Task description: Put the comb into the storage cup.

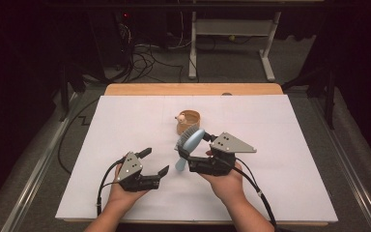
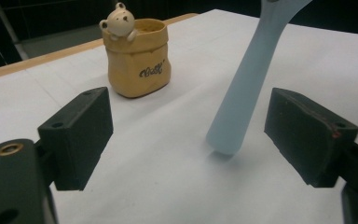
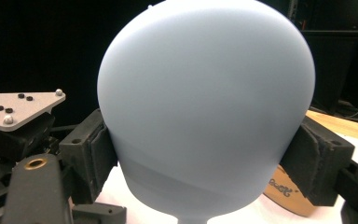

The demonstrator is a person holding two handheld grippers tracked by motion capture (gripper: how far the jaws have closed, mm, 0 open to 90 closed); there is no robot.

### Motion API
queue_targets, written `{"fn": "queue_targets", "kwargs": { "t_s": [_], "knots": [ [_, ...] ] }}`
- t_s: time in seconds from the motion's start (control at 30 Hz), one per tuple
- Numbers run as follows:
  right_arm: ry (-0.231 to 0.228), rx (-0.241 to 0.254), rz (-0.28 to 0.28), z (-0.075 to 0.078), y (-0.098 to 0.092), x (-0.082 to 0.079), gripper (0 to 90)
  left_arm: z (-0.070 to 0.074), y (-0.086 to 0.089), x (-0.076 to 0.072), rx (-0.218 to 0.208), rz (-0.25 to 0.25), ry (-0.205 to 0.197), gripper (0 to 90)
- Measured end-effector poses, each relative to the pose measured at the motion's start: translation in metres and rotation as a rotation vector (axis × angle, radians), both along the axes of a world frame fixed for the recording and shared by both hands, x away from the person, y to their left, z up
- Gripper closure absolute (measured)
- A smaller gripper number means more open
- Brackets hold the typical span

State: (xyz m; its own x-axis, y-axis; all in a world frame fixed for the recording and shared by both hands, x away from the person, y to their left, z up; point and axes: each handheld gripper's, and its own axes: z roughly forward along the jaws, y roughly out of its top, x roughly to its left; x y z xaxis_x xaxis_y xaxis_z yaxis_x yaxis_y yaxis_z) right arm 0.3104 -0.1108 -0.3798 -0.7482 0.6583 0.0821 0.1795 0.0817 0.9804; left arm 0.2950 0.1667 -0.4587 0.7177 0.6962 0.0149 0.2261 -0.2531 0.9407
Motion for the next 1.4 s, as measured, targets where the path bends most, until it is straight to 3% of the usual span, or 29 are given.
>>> {"fn": "queue_targets", "kwargs": {
  "t_s": [0.33,0.7,0.9,1.1,1.4],
  "knots": [
    [-0.006,-0.009,-0.022,0.0,-0.013,-0.001,20.7,-0.003,0.02,-0.001,-0.023,0.02,-0.002,11.4],
    [-0.023,-0.016,-0.051,0.004,-0.03,-0.004,20.7,-0.005,0.036,-0.002,-0.055,0.021,0.01,1.2],
    [-0.029,-0.028,-0.069,0.005,-0.04,-0.005,20.7,-0.007,0.045,-0.003,-0.083,0.023,0.004,0.0],
    [-0.029,-0.032,-0.083,0.004,-0.048,-0.005,20.6,-0.007,0.054,-0.006,-0.102,0.046,-0.028,0.0],
    [-0.024,-0.027,-0.104,0.0,-0.059,-0.003,20.6,-0.011,0.058,-0.009,-0.111,0.055,-0.017,0.0]
  ]
}}
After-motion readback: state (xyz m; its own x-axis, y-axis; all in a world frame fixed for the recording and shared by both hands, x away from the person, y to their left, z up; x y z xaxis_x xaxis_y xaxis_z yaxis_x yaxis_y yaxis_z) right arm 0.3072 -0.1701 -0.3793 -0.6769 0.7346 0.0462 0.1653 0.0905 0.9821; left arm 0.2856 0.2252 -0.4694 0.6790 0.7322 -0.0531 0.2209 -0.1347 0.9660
